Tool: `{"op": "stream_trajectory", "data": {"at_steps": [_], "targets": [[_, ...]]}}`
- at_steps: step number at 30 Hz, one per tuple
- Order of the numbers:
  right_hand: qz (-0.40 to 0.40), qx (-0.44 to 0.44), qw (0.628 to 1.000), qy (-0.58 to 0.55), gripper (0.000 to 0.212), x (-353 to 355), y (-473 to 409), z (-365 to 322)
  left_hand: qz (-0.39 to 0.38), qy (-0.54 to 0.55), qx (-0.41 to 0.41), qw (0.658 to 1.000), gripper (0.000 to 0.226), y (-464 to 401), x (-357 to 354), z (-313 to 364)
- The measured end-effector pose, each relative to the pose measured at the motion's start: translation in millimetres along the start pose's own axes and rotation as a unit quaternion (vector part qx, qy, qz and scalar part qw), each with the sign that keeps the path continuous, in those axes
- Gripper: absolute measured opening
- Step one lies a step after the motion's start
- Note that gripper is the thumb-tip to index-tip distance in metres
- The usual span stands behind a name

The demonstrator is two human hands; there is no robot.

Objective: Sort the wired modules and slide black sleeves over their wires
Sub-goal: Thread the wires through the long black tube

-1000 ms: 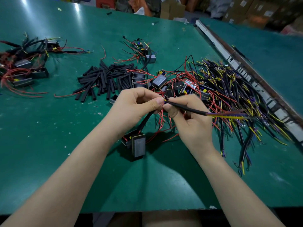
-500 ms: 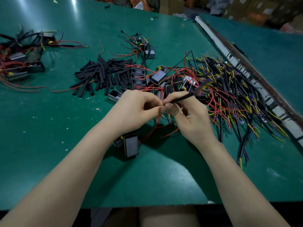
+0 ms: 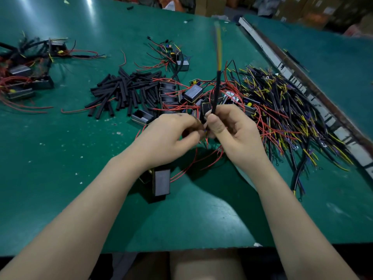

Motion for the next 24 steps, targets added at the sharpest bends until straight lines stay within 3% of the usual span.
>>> {"op": "stream_trajectory", "data": {"at_steps": [5, 10, 13, 18, 24], "targets": [[-0.027, 0.003, 1.0, 0.013, 0.002, -6, 3, 0, -0.045, 0.102, 0.039, 0.993, 0.011, 1, -3, -9], [-0.026, 0.023, 0.998, 0.046, 0.009, -6, 1, -4, -0.093, 0.248, 0.102, 0.959, 0.021, 5, -15, -18], [-0.018, 0.004, 1.0, 0.011, 0.006, -4, 1, -1, -0.07, 0.228, 0.112, 0.965, 0.021, 4, -15, -23], [-0.009, -0.024, 0.997, -0.067, 0.019, -8, 2, 1, 0.008, 0.2, 0.103, 0.974, 0.019, 1, -1, -27], [-0.01, -0.073, 0.989, -0.125, 0.025, -7, 0, 9, 0.02, 0.177, 0.074, 0.981, 0.011, 2, 4, -20]]}}
Point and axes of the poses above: each hand's wrist, its own y-axis away from the middle knuckle, its own x-axis out of the back of the hand, z = x × y, the point moved 9 cm from there along -y, towards the middle knuckle, and after that the axes turned 2 degrees about x, right-handed, at the moved point
